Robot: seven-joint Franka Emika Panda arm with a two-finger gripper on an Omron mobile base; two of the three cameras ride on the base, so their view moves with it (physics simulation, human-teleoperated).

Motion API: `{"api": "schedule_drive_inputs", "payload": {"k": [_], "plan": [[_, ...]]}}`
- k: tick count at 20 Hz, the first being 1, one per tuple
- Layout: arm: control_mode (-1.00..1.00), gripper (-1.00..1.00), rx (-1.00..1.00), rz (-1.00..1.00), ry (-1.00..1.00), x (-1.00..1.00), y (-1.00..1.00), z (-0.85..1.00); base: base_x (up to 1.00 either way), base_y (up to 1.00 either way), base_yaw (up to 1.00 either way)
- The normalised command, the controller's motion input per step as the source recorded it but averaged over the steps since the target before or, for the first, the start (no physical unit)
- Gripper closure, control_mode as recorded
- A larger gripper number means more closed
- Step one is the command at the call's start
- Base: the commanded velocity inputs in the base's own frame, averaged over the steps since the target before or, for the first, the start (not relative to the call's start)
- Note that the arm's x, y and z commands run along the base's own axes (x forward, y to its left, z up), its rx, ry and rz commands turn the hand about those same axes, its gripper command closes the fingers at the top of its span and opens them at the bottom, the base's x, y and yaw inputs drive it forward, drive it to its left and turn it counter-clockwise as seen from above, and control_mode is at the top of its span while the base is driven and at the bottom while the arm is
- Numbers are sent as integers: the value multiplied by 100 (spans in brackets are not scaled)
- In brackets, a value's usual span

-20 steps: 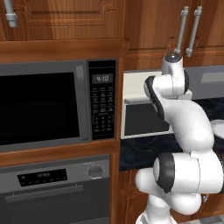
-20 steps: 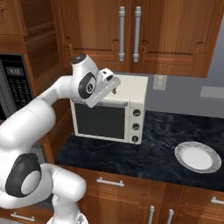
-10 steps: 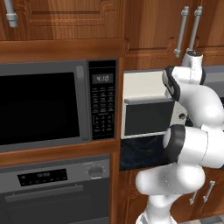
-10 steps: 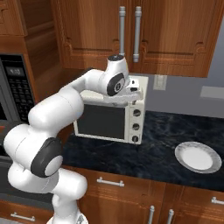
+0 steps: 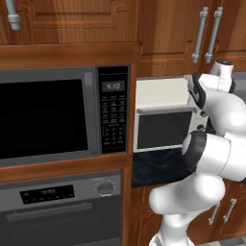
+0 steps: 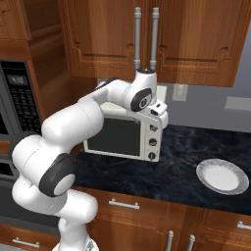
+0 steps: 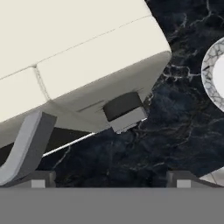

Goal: Pull the toaster oven rack outwards. Pick up the baguette from the plate and place it on the toaster oven rack. Close the toaster oven door fully and set the temperature to the lowest setting.

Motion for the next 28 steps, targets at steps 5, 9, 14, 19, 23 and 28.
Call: {"api": "schedule_drive_inputs", "payload": {"k": [5,9,14,19,23,28], "plan": [[-100,-100,0,-26,0,28,-17,-9,0,0,0],[-100,-100,0,-26,0,21,-26,-4,0,0,0],[-100,-100,0,-24,0,11,-10,-2,0,0,0],[-100,-100,0,-7,0,2,-1,0,0,0,0],[-100,-100,18,-1,-6,0,-1,0,0,0,0],[-100,-100,49,-1,-23,0,-12,0,0,0,0]]}}
